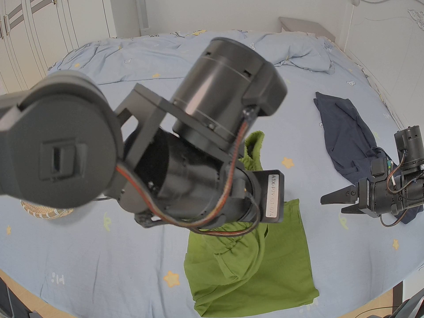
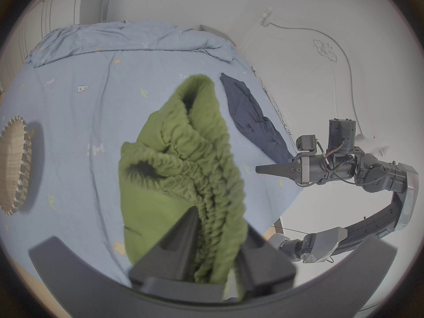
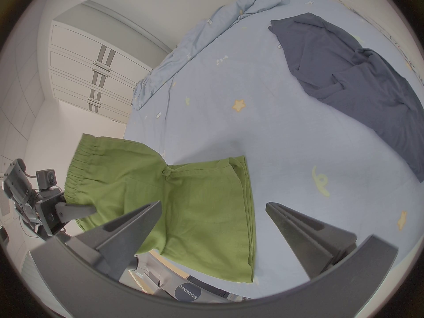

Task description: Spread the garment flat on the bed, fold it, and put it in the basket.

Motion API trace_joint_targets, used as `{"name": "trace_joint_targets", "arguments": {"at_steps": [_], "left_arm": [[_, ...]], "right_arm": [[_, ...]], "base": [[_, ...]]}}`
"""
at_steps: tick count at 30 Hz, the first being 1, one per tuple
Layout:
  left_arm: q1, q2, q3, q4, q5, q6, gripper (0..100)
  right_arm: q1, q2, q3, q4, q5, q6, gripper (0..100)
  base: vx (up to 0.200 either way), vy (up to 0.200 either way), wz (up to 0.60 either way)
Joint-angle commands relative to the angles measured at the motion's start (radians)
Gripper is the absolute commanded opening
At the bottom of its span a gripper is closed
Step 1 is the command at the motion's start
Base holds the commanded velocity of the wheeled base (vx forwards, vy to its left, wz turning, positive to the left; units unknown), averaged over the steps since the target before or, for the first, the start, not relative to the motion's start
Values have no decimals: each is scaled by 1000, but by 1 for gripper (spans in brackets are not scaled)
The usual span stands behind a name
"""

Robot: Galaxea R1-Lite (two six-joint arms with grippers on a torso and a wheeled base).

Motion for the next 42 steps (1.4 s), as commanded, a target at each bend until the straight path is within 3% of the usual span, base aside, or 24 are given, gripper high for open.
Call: {"name": "trace_joint_targets", "arguments": {"at_steps": [1, 3, 4, 9, 13, 14, 15, 17, 18, 19, 20, 21, 22, 23, 24, 26, 27, 32, 42], "left_arm": [[-20, 43, -4, -25, -3, -15, 100], [-34, 55, -4, -67, -3, -38, 100], [-60, 80, -4, -159, -1, -84, 100], [-94, 106, 8, -337, 5, -221, 100], [-54, 97, 32, -377, 2, -291, 100], [3, 75, 63, -379, -13, -311, 100], [8, 72, 68, -379, -15, -313, 100], [109, 14, 167, -385, -99, -314, 100], [123, 6, 180, -385, -115, -314, 100], [201, -34, 243, -391, -216, -314, 100], [201, -34, 243, -391, -216, -314, 100], [295, -70, 321, -396, -346, -311, 100], [339, -83, 353, -400, -406, -305, 100], [339, -83, 353, -400, -406, -305, 100], [454, -93, 430, -410, -515, -272, 100], [460, -93, 434, -411, -518, -268, 100], [543, -89, 502, -425, -550, -207, 100], [627, -84, 609, -486, -566, -104, 100], [615, -118, 628, -511, -567, -112, 100]], "right_arm": [[0, -1, -1, 0, 1, 0, 100], [0, 1, 1, 0, 1, 0, 100], [0, -1, 1, 0, 1, 0, 100], [0, 3, 4, 0, 1, 0, 100], [3, 6, 5, 0, 1, -2, 100], [7, 6, 7, 0, 1, -2, 100], [7, 6, 7, 0, 1, -2, 100], [37, 6, 8, 1, 1, 1, 100], [42, 6, 10, 1, 1, 1, 100], [62, 6, 16, 1, 3, 1, 100], [62, 6, 16, 1, 3, 1, 100], [82, 19, 24, 1, 3, -2, 100], [88, 35, 27, 1, 3, -3, 100], [88, 35, 27, 1, 3, -3, 100], [92, 85, 51, 1, 3, -5, 100], [92, 88, 53, 1, 3, -5, 100], [95, 121, 87, 0, 1, -9, 100], [97, 161, 136, -2, 3, -11, 100], [146, 246, 143, -11, 6, -3, 100]], "base": [[0, 0, 0], [0, 0, 0], [0, 0, 0], [0, 0, 0], [0, 0, 0], [0, 0, 0], [0, 0, 0], [0, 0, 0], [0, 0, 0], [0, 0, 0], [0, 0, 0], [0, 0, 0], [0, 0, 0], [0, 0, 0], [0, 0, 0], [0, 0, 0], [0, 0, 0], [0, 0, 0], [0, 0, 0]]}}
